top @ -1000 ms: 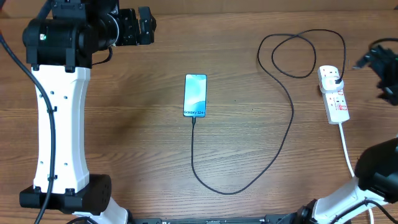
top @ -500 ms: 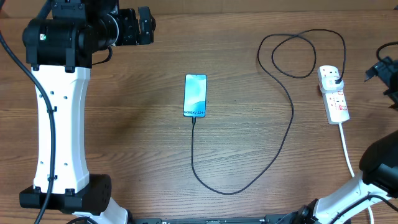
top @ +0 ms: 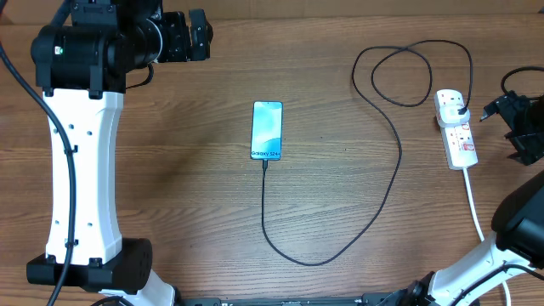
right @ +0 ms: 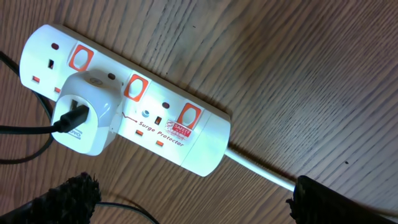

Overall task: Plug charger to phone and switch on socket
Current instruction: 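Position the right gripper above the orange switch beside the plugged socket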

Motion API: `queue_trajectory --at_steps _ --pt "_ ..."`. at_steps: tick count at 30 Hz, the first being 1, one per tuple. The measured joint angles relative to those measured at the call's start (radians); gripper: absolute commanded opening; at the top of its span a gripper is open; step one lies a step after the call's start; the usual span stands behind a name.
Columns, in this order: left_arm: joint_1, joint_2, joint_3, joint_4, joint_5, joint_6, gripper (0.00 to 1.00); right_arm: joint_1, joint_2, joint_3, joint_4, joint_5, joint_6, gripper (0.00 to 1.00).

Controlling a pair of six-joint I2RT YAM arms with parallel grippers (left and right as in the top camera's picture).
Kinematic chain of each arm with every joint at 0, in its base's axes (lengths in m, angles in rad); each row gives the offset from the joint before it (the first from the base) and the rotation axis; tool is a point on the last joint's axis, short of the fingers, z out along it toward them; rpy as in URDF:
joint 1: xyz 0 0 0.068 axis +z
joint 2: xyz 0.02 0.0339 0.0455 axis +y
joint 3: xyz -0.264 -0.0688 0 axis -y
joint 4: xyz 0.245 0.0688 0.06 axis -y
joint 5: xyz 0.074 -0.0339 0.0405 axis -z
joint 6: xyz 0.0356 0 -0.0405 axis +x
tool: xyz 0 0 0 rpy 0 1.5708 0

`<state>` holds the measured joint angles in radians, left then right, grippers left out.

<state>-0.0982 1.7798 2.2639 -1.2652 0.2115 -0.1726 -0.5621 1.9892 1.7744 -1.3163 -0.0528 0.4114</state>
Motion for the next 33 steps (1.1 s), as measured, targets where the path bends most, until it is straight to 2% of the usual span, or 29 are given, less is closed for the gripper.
queue_trajectory --at_steps 17,24,33 --pt "0.000 0.000 0.000 0.000 0.000 0.000 1.00 -0.020 0.000 -0.002 0.045 0.000 -0.016 1.00" --pt "0.000 0.000 0.000 0.000 0.000 0.000 1.00 -0.020 0.000 -0.069 0.094 -0.064 -0.019 1.00" --pt "0.000 0.000 0.000 0.000 0.000 0.000 1.00 -0.019 0.000 -0.069 0.144 -0.078 -0.046 1.00"
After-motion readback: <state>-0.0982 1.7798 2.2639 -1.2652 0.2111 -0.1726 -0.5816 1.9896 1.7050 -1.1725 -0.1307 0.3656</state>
